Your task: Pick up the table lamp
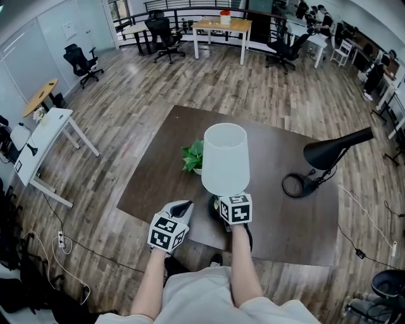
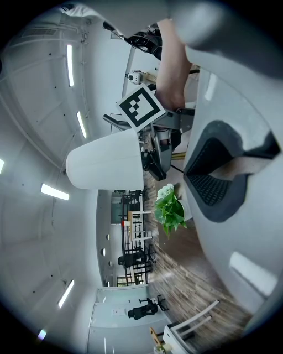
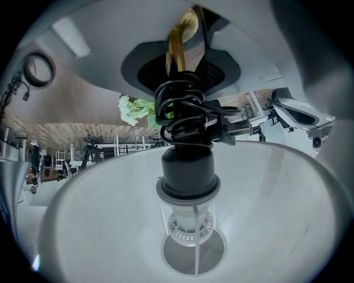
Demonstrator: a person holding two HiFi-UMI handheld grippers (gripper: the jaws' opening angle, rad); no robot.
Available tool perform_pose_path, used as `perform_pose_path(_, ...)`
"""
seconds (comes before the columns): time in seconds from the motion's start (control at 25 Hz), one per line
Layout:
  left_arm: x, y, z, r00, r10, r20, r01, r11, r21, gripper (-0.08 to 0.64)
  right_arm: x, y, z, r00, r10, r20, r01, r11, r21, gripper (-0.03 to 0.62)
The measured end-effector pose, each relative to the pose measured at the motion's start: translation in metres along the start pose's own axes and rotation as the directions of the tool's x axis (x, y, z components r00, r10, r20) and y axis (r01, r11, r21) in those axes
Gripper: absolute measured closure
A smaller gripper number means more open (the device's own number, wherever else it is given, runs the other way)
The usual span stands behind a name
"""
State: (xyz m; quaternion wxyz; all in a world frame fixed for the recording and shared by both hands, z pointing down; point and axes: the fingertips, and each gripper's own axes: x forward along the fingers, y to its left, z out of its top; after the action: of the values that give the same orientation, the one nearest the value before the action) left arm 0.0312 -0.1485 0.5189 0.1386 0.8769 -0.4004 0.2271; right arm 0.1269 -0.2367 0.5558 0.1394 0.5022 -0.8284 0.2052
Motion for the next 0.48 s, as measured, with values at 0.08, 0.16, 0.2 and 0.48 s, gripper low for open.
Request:
perform_pose_path(0.08, -0.0001, -0.0001, 0.0003, 1.000, -0.003, 0.000, 0.003, 1.000, 0.000, 0.560, -0.0001, 0.0004, 0.0006, 1.000, -0.001, 0.002, 0.001, 1.000, 0.005, 0.459)
perform_pose_path(0.16, -0.0002, -0.0009, 0.0004, 1.000, -0.008, 0.000, 0.008, 1.000, 0.000, 0.560, -0.0002, 0.0008, 0.0017, 1.000, -0.003, 0.005, 0.003, 1.000, 0.006, 0.459)
perform_pose_path(0.2, 0.0000, -0.0015, 0.0000, 1.000, -0.010, -0.001, 0.010, 1.000, 0.002, 0.560, -0.0002, 0.0006, 0.0017, 1.000, -0.003, 0.006, 0.003, 1.000, 0.005, 0.459)
perform_pose_path(0.48, 0.0038, -0.0081, -0.0028, 1.000, -0.015, -0.016, 0.016, 0.999, 0.031, 0.560, -0.0025, -0.0034, -0.0013, 1.000, -0.007, 0.013, 0.006, 1.000, 0.030, 0.460)
